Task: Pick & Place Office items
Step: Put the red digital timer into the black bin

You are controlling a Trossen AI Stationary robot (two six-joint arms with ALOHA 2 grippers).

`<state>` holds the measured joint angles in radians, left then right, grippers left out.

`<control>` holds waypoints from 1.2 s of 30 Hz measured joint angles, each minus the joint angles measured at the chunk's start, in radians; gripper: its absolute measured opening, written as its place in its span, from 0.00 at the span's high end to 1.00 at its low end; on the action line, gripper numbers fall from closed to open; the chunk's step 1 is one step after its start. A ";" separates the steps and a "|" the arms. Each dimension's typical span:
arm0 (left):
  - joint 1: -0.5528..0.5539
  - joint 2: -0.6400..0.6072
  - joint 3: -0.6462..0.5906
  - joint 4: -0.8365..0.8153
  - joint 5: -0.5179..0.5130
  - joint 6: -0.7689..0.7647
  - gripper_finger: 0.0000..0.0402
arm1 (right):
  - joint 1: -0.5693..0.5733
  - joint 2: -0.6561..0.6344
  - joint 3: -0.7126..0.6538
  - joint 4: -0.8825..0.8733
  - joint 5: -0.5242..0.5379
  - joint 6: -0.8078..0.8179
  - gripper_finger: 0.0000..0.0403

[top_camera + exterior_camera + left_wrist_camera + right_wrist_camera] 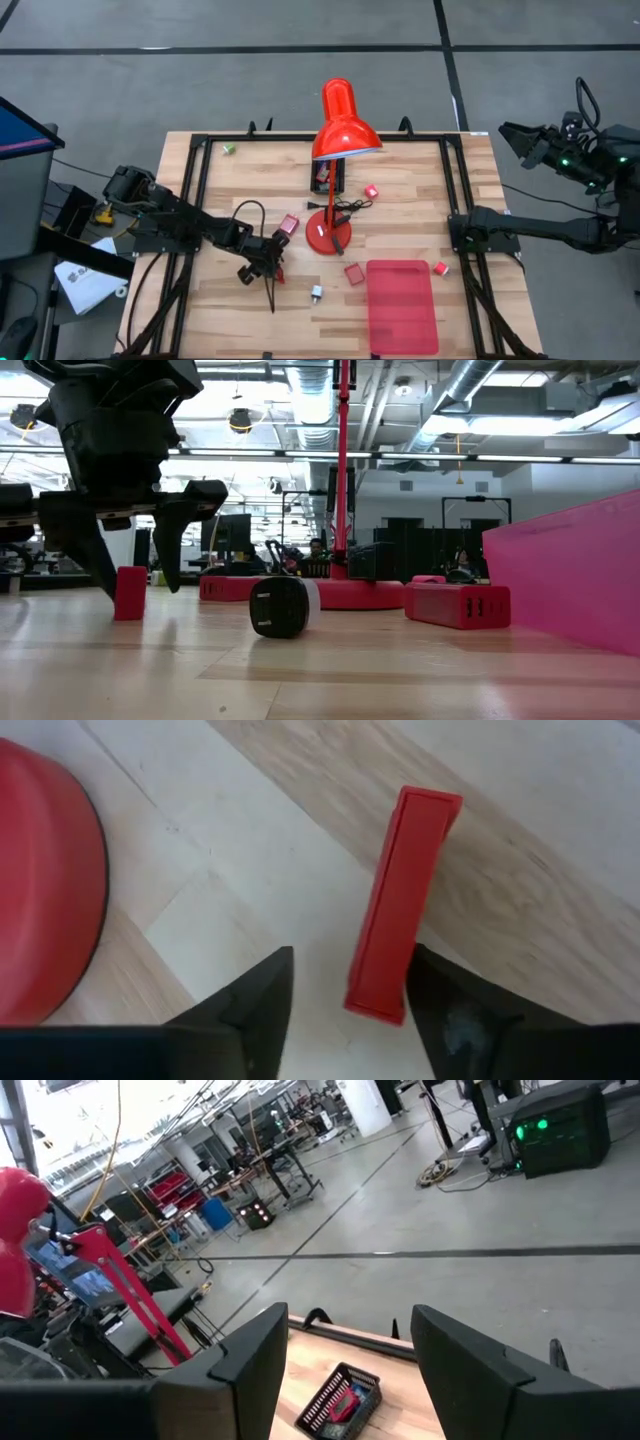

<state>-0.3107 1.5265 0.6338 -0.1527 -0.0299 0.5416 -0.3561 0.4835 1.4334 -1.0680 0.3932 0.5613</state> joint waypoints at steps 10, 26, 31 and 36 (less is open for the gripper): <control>0.001 -0.002 0.001 -0.022 -0.001 -0.034 0.85 | 0.000 0.000 0.000 -0.002 0.015 0.000 0.49; 0.201 -0.046 0.059 -0.001 -0.124 -0.450 0.87 | 0.000 0.000 0.000 -0.002 0.054 0.000 0.49; 0.379 -0.157 0.064 0.072 -0.128 -0.645 0.85 | 0.000 0.000 0.000 -0.002 0.059 0.000 0.49; 0.552 -0.207 0.066 0.242 -0.099 -0.704 0.83 | 0.000 0.000 0.000 -0.002 0.080 -0.011 0.49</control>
<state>0.2415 1.3200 0.6998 0.0894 -0.1289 -0.1625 -0.3557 0.4839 1.4334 -1.0697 0.4731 0.5502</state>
